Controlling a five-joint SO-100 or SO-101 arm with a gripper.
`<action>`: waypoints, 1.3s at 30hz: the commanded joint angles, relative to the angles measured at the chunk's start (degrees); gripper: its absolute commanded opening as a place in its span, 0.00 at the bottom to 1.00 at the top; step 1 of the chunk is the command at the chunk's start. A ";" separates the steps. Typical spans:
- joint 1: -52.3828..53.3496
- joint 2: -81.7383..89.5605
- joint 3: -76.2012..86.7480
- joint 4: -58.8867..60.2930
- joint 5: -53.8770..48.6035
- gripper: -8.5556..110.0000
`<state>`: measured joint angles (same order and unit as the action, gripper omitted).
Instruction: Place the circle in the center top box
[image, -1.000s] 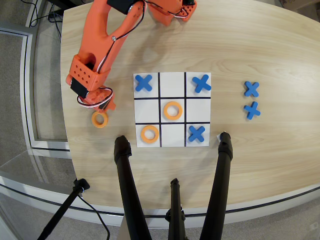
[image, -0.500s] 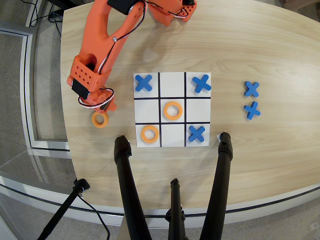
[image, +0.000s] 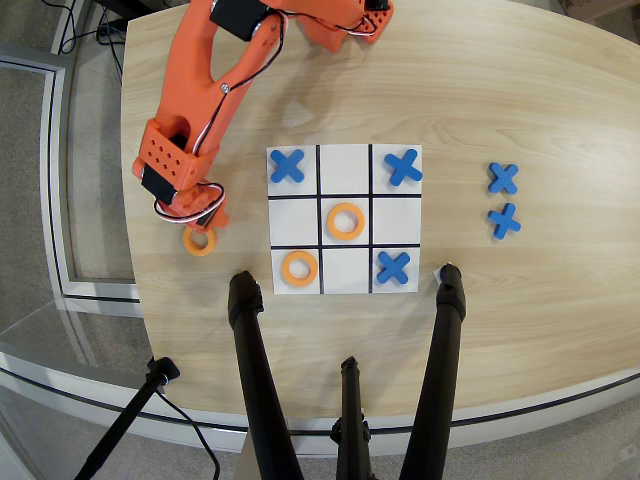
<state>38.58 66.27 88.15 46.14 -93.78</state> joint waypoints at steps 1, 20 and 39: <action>-0.18 0.44 -3.08 1.41 0.44 0.24; -2.46 4.04 -3.87 7.91 3.25 0.10; -3.34 9.40 -7.65 15.82 4.04 0.08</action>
<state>35.86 71.63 82.71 60.12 -90.18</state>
